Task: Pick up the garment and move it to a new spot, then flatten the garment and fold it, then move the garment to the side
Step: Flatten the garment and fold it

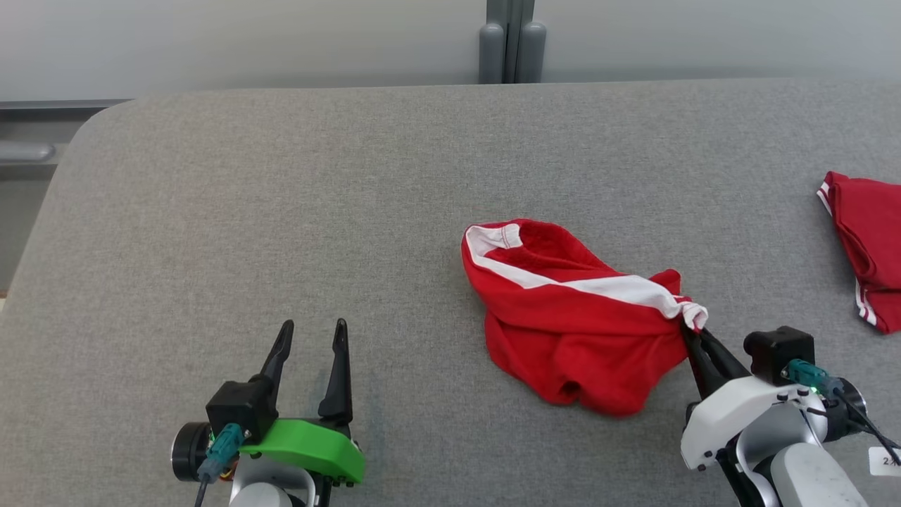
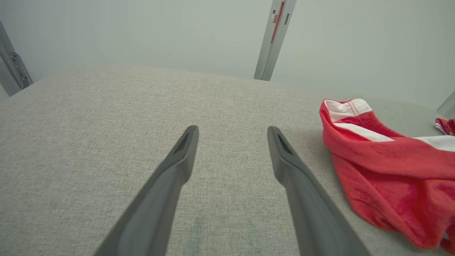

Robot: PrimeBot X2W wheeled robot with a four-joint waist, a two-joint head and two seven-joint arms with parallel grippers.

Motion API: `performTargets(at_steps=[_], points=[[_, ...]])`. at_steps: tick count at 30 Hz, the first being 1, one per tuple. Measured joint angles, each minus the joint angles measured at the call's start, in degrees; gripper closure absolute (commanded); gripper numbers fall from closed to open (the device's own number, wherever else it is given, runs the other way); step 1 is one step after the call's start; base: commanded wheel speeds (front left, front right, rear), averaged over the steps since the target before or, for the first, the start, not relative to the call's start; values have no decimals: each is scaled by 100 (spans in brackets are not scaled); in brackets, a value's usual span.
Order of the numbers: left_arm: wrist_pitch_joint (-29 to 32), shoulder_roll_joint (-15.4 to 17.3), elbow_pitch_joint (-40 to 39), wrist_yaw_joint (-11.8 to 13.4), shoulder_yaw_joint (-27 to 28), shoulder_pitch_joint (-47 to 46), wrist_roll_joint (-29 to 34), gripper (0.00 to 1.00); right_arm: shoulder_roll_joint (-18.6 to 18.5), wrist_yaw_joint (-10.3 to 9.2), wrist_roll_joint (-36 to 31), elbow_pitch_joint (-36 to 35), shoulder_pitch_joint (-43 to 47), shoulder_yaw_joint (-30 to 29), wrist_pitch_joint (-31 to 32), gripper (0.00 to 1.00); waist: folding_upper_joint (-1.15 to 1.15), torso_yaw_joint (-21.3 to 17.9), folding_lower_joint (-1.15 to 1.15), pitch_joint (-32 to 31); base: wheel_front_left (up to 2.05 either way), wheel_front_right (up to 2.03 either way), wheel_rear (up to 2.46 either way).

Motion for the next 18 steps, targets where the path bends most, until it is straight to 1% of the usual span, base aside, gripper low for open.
performTargets(at_steps=[1, 8, 14, 18], points=[[0, 0, 8, -1, 0, -5, 0, 0, 56, 1, -40, 57, 16, -48, -68, 0, 0, 10, 0, 3, 0, 0, 0], [0, 0, 14, 0, 41, -10, -11, 0, 319, 0, -268, 276, 227, -471, -355, 0, 0, 48, 0, -36, 0, 0, 0], [0, 0, -12, -11, 25, -12, -23, 0, 417, 0, -359, -159, 241, -660, -488, 0, 0, 35, 0, -145, 0, 0, 0], [0, 0, 88, -165, -221, -262, 124, 0, 459, 0, -370, -541, 251, -654, -424, 0, 0, 14, 0, -203, 0, 0, 0]])
